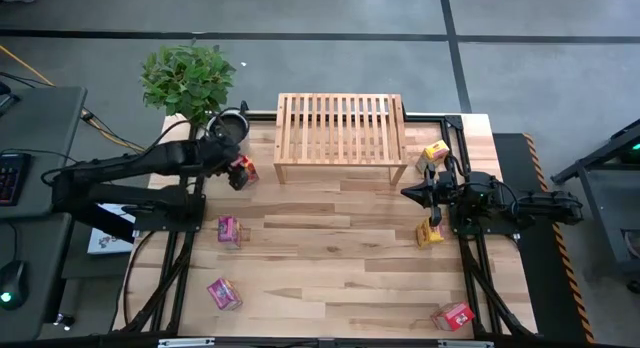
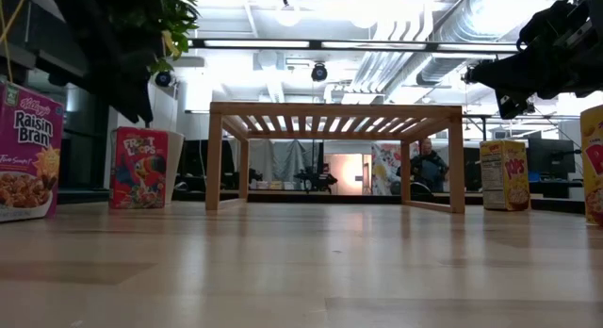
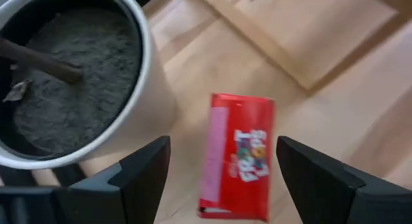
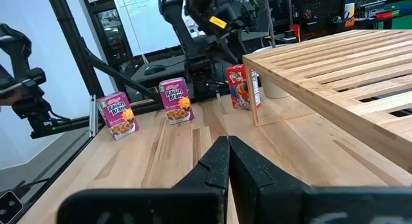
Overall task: Stack cereal on shelf
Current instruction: Put the top red cereal box on the shelf
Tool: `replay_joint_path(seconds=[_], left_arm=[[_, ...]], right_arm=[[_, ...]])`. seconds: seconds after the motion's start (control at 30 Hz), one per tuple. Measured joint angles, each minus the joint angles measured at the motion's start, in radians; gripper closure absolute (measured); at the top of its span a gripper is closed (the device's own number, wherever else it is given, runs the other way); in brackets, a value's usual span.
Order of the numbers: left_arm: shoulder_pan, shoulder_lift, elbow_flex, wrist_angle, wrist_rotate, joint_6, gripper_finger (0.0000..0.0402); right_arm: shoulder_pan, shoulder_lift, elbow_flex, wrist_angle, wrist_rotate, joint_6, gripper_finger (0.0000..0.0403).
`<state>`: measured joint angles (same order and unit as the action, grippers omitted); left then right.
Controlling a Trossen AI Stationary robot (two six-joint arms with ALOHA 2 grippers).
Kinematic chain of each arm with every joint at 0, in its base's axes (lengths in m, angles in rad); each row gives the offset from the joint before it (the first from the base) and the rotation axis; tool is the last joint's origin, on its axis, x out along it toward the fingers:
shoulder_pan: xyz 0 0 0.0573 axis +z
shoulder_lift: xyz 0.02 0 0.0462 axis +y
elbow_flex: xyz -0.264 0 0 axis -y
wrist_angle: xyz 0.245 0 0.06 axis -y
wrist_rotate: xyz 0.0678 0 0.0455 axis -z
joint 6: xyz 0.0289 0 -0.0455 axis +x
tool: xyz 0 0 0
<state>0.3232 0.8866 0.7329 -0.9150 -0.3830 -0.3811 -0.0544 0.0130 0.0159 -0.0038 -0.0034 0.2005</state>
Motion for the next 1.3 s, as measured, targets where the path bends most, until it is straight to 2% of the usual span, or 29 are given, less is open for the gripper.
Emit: replay_joint_path(seconds=[0.1,0.3,0.67,0.97,1.07,1.3], left_arm=[[0.033,0.025,0.005,0.001,0.005,0.022,0.0126],[0.067,0.068,0.006,0.01,0.116,0.043,0.0126],[0.07,0.075,0.006,0.045,0.114,0.08,0.0126],[0.07,0.075,0.055,0.044,0.119,0.114,0.0126],[0.07,0.075,0.055,0.034,0.146,0.101,0.0126],[0.07,0.075,0.034,-0.015,0.138,-0.022,0.0126]], right_arm=[[0.0,0.0,0.0,0.0,0.0,0.0,0.0402],[0.0,0.0,0.0,0.0,0.0,0.0,0.0402],[0.0,0.0,0.0,0.0,0.0,0.0,0.0402],[0.0,0.0,0.0,0.0,0.0,0.0,0.0402],[0.0,0.0,0.0,0.0,0.0,0.0,0.0402],[0.0,0.0,0.0,0.0,0.0,0.0,0.0402]])
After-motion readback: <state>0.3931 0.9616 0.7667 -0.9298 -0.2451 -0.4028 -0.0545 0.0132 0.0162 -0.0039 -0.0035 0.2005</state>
